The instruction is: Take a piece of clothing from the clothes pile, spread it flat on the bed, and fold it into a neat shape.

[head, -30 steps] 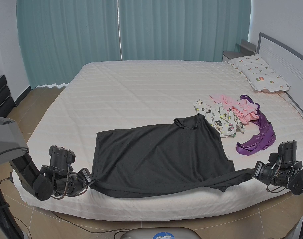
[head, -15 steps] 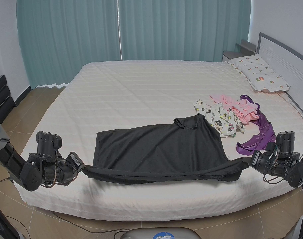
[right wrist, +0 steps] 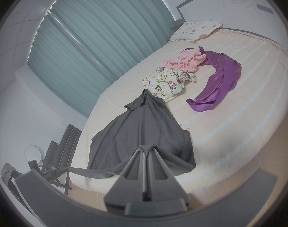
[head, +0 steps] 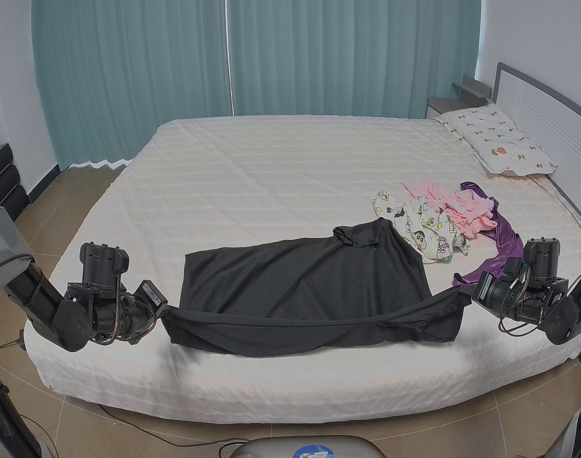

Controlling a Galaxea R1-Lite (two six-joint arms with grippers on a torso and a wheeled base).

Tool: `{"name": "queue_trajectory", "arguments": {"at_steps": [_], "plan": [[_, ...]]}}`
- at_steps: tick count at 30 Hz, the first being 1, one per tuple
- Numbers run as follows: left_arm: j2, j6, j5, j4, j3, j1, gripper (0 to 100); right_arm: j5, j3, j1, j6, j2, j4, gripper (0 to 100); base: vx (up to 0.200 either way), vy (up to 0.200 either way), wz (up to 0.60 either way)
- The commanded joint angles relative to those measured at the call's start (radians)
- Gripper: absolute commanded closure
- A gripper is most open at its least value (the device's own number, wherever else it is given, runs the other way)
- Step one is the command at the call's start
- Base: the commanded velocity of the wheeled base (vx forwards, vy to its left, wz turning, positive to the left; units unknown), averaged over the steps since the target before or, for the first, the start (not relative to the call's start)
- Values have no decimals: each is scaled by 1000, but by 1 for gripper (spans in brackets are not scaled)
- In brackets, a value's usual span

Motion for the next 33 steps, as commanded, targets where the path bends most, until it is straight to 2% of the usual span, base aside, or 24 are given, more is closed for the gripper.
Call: {"name": "queue_trajectory", "arguments": {"at_steps": [1, 2, 11, 21, 27, 28, 33], "plan": [[77, -2, 2, 0, -48, 2, 100, -1, -53, 1, 0, 63, 4, 100, 0, 0, 0], [122, -3, 2, 2, -95, 15, 100, -2, -117, 1, 0, 106, 19, 100, 0, 0, 0], [242, -5, 3, 2, -189, 22, 100, -9, -260, 2, 2, 229, 71, 100, 0, 0, 0], [318, -5, 3, 2, -263, 27, 100, -10, -330, 13, 5, 316, 59, 100, 0, 0, 0], [338, -28, 28, 3, -286, 24, 100, -15, -376, 24, 40, 376, 56, 100, 0, 0, 0], [347, -31, 45, 3, -295, 22, 0, -15, -383, 29, 54, 395, 48, 0, 0, 0, 0], [347, -33, 55, 5, -296, 21, 0, -41, -381, 24, 103, 390, 38, 0, 0, 0, 0]]}}
